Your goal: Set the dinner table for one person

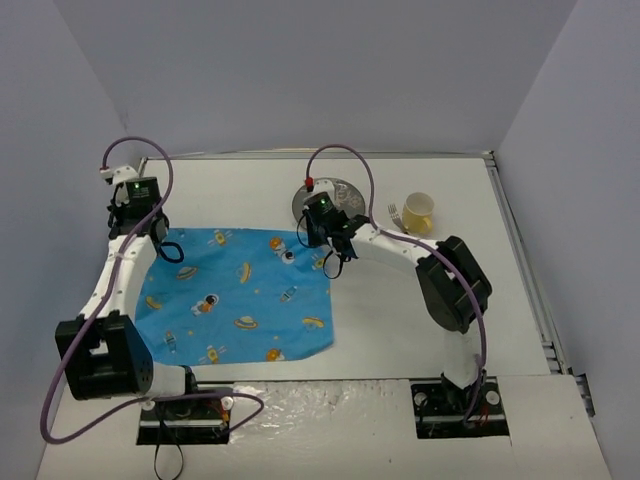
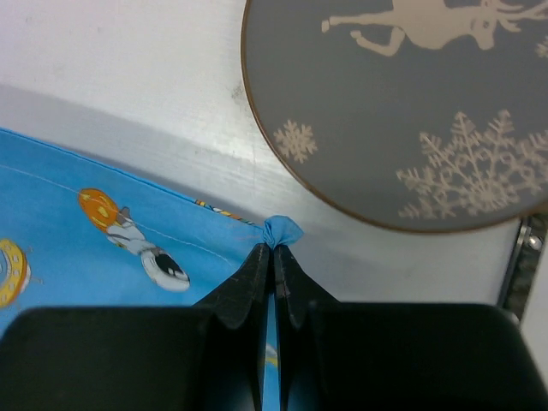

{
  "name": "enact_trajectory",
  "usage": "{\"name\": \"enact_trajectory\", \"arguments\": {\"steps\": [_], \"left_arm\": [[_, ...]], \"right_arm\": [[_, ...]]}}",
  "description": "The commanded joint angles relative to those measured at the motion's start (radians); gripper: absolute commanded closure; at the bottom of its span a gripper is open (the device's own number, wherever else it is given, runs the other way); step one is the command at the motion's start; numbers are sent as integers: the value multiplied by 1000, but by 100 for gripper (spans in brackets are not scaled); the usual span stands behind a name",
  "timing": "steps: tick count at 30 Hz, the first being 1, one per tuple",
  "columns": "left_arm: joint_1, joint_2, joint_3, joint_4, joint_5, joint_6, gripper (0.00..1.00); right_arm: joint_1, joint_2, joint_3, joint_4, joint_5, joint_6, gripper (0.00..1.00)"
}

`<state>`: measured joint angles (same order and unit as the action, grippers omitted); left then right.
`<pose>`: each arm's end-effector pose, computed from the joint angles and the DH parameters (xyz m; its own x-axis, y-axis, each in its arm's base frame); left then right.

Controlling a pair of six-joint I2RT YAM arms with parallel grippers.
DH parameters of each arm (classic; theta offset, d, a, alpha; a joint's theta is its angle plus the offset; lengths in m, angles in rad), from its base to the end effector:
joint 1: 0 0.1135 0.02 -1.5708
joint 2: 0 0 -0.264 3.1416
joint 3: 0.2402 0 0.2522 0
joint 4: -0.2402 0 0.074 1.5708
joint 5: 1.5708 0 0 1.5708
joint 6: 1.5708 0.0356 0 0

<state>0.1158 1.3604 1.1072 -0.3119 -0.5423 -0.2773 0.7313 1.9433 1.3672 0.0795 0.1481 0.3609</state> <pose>0.3011 0.0535 0.3124 -0.3660 -0.2786 -0.8879 -0.6572 0.7529 0.0346 0.3386 0.2968 0.2242 -0.5309 -0.0071 -0.8474 -0.4024 0.8822 0.2447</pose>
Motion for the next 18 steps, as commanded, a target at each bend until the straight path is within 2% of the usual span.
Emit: {"name": "enact_trajectory", "arguments": {"steps": [1,5,8,18], "left_arm": [[10,-250,105,-12,12,26,100],[7,-338,236,-128,21,63,100],[3,-394,273,-184,10,75,100],[-14,-565,429,-352,-28,96,100]], "right_arm": [[39,-295,-46,63,74,-62,100],[61,-487,-99,58,93,-71,100],[80,-571,-140,57,81,-80,100],[128,-896,-253,47,-60,-94,100]]}}
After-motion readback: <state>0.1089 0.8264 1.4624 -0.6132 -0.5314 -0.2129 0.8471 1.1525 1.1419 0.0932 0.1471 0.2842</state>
